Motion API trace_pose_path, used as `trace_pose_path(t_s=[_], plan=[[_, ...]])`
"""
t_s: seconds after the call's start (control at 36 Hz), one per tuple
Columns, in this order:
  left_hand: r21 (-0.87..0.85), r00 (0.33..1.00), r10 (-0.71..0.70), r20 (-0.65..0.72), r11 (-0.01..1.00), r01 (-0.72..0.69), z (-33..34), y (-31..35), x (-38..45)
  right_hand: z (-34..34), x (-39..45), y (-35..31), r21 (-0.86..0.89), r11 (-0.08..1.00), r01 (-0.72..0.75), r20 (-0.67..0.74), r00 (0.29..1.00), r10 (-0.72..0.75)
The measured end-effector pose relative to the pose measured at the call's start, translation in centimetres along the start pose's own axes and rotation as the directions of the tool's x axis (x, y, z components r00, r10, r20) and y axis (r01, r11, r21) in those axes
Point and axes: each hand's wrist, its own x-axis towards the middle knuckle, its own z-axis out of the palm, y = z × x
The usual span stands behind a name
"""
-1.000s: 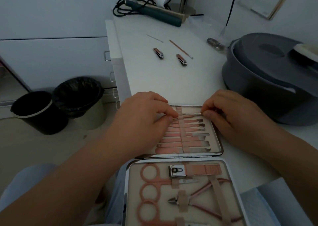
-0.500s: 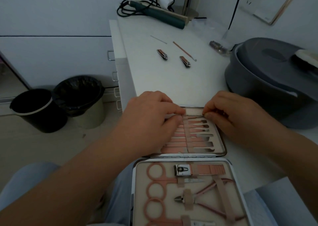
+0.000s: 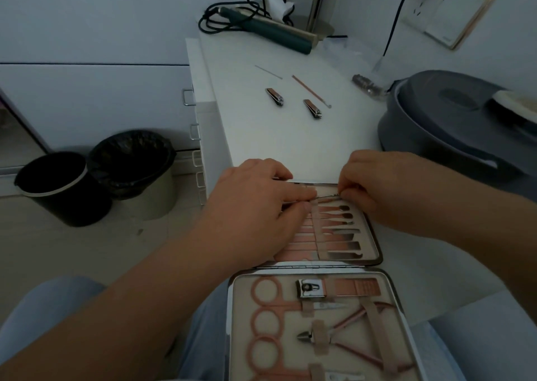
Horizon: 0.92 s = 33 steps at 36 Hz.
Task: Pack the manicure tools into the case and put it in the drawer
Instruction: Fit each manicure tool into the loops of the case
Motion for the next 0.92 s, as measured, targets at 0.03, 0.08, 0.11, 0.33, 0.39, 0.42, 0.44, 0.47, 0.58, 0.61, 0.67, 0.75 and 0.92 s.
trace_pose_path(t_s=[0.03, 0.08, 0.11, 0.33, 0.39, 0.42, 0.44, 0.47, 0.58, 0.61, 0.67, 0.75, 0.92], plan=[[0.000, 1.000, 0.001, 0.000, 1.000, -0.001, 0.0, 0.0, 0.0, -0.1, 0.1, 0.0, -0.018, 1.000, 0.008, 0.006, 1.000, -0.008], [0.000, 1.000, 0.002, 0.002, 1.000, -0.002, 0.0, 0.0, -0.1, -0.3, 0.1, 0.0, -0.042, 0.999, 0.026, 0.019, 1.000, -0.025], [-0.001, 1.000, 0.002, 0.001, 1.000, -0.002, 0.0, 0.0, -0.1, -0.5, 0.2, 0.0, -0.051, 0.998, 0.039, 0.026, 0.999, -0.037], [-0.010, 1.000, 0.000, 0.004, 1.000, 0.000, -0.1, 0.1, 0.0, -1.6, 1.6, 0.8, 0.035, 0.996, 0.079, 0.180, 0.980, -0.084], [-0.006, 1.000, 0.002, -0.001, 1.000, -0.002, -0.1, 0.1, -0.1, -1.5, 1.6, 0.7, -0.008, 0.995, 0.101, 0.168, 0.981, -0.098], [-0.001, 1.000, 0.003, -0.004, 1.000, -0.003, -0.1, 0.0, -0.1, -1.4, 1.6, 0.6, -0.030, 0.993, 0.113, 0.159, 0.981, -0.107], [0.002, 1.000, 0.004, -0.007, 1.000, -0.004, -0.1, 0.0, -0.1, -1.3, 1.5, 0.5, -0.045, 0.991, 0.123, 0.155, 0.981, -0.114], [0.003, 1.000, 0.004, -0.008, 1.000, -0.004, 0.0, 0.0, -0.1, -1.3, 1.5, 0.5, -0.053, 0.990, 0.128, 0.157, 0.981, -0.118], [0.001, 1.000, -0.001, 0.001, 1.000, 0.001, -0.1, 0.0, -0.1, -1.6, 1.6, 0.2, -0.089, 0.985, 0.151, 0.156, 0.978, -0.136], [0.004, 1.000, -0.002, 0.005, 1.000, 0.002, -0.1, 0.0, -0.1, -1.7, 1.7, 0.2, -0.103, 0.982, 0.160, 0.151, 0.978, -0.144], [0.007, 1.000, -0.001, 0.004, 1.000, 0.001, -0.1, 0.0, -0.1, -1.7, 1.9, 0.2, -0.144, 0.972, 0.183, 0.139, 0.977, -0.163], [0.001, 1.000, 0.000, 0.006, 1.000, 0.000, -0.1, 0.0, -0.1, -1.7, 2.0, 0.1, -0.215, 0.951, 0.223, 0.109, 0.973, -0.204], [0.002, 1.000, -0.005, -0.001, 1.000, 0.005, -0.1, 0.1, -0.1, -1.6, 1.5, 0.4, -0.233, 0.928, 0.291, 0.015, 0.955, -0.296]])
